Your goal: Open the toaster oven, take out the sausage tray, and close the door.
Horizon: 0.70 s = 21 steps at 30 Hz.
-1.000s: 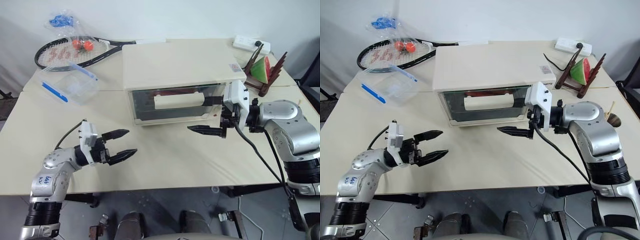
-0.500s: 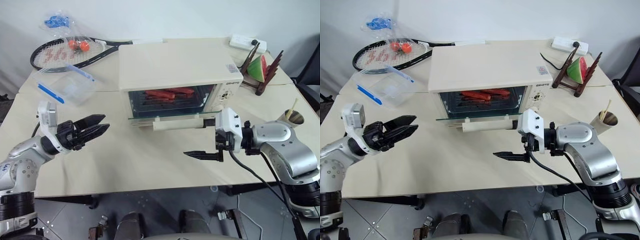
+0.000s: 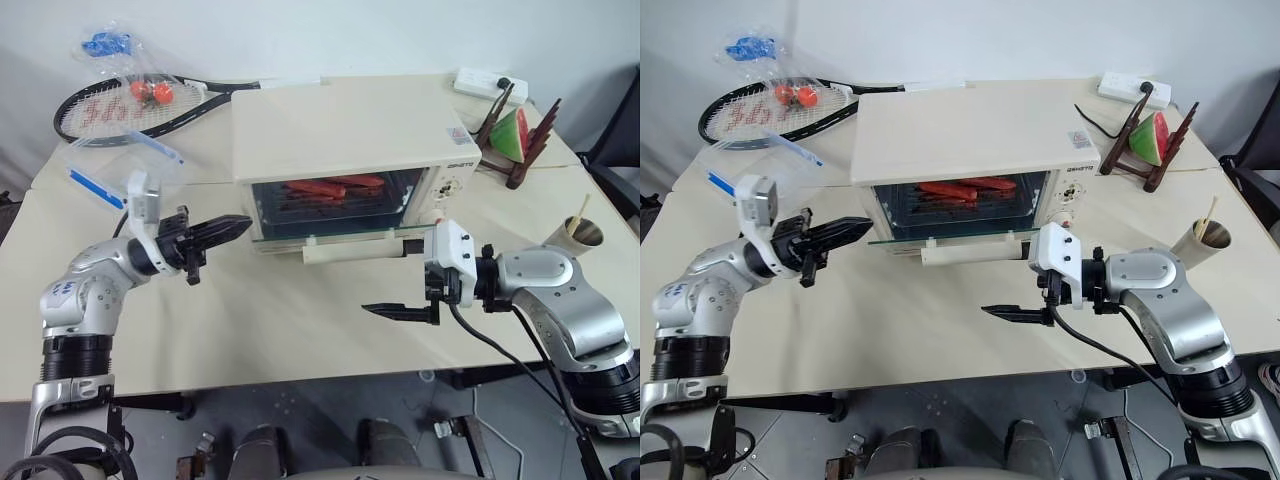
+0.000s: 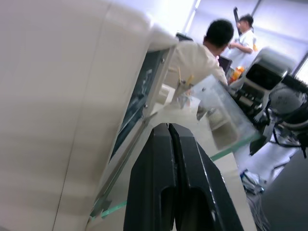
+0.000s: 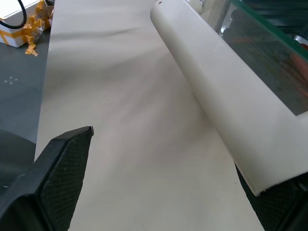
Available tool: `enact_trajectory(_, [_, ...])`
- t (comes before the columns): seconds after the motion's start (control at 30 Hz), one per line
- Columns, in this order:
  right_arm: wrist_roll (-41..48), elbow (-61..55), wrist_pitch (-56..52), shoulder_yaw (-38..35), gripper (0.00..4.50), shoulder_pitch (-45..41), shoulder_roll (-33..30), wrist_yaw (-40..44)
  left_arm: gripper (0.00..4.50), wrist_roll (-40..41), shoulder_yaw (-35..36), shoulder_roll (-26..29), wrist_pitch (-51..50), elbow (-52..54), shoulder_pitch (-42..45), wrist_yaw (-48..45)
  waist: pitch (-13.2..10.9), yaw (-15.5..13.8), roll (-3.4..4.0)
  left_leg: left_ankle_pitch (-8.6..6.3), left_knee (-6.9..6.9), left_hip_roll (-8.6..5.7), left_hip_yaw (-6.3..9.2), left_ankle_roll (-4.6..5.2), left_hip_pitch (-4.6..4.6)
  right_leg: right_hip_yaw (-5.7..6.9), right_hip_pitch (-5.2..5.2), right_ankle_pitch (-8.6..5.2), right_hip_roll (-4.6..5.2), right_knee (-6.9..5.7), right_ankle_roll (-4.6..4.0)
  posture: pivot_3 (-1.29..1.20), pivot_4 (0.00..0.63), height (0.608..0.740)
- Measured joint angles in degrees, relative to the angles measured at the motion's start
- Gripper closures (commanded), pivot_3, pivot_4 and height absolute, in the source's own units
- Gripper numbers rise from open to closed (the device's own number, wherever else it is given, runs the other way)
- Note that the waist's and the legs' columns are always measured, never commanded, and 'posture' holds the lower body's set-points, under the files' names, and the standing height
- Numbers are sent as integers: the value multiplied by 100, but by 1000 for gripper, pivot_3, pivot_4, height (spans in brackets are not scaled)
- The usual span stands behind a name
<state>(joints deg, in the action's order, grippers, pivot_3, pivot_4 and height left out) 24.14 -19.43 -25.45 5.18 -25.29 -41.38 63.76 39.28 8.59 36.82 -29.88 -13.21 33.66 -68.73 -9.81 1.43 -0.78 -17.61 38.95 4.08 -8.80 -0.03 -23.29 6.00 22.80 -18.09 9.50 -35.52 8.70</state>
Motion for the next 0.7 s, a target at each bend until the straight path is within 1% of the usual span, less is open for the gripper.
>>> enact_trajectory(0.1, [6, -128, -157, 6, 0, 60, -51, -55, 4483, -311, -382, -12, 110, -266, 244, -293, -1, -2, -1, 0, 0, -1, 0, 0, -1, 0, 0, 0, 0, 1, 0, 0, 150, 740])
enact_trajectory(0.27, [39, -287, -350, -43, 0, 268, -231, -90, 4483, -665, -717, -7, 259, -566, 577, -658, -1, -19, -2, 0, 4, -1, 0, 0, -1, 0, 0, 0, 0, 1, 0, 0, 150, 740])
enact_trajectory(0.33, [31, -331, -451, -80, 0, 343, -399, -104, 4483, -781, -783, -23, 333, -643, 663, -758, -1, -54, -3, 0, 8, -1, 0, 0, -2, 0, -1, 0, 0, 0, 0, 0, 150, 740])
enact_trajectory(0.47, [-91, -333, -466, -116, 0, 630, -867, -36, 4483, -907, -868, -102, 440, -922, 793, -941, -3, -142, -6, 0, 12, -1, 0, 1, -2, 0, -1, 0, 0, -1, 0, 0, 150, 740])
enact_trajectory(0.57, [-261, -313, -477, -111, 0, 715, -1182, 18, 4483, -1008, -872, -142, 504, -1041, 904, -1013, -5, -153, -9, 0, 16, -1, 0, 1, -2, -1, -2, 0, 0, -1, 0, 0, 150, 740])
enact_trajectory(0.63, [-475, -298, -581, -31, 0, 795, -1686, 152, 4483, -1057, -886, -191, 560, -1092, 979, -1073, -6, -169, -9, 0, 16, -1, 1, 1, -3, 0, -2, 0, 1, -1, 0, 0, 150, 740])
enact_trajectory(0.7, [-484, -267, -607, -99, 0, 911, -1945, 307, 4483, -1131, -920, -193, 627, -1179, 1015, -1145, -7, -161, -11, -1, 15, -1, 1, 1, -3, 0, -2, 0, 1, 0, 0, 0, 150, 740])
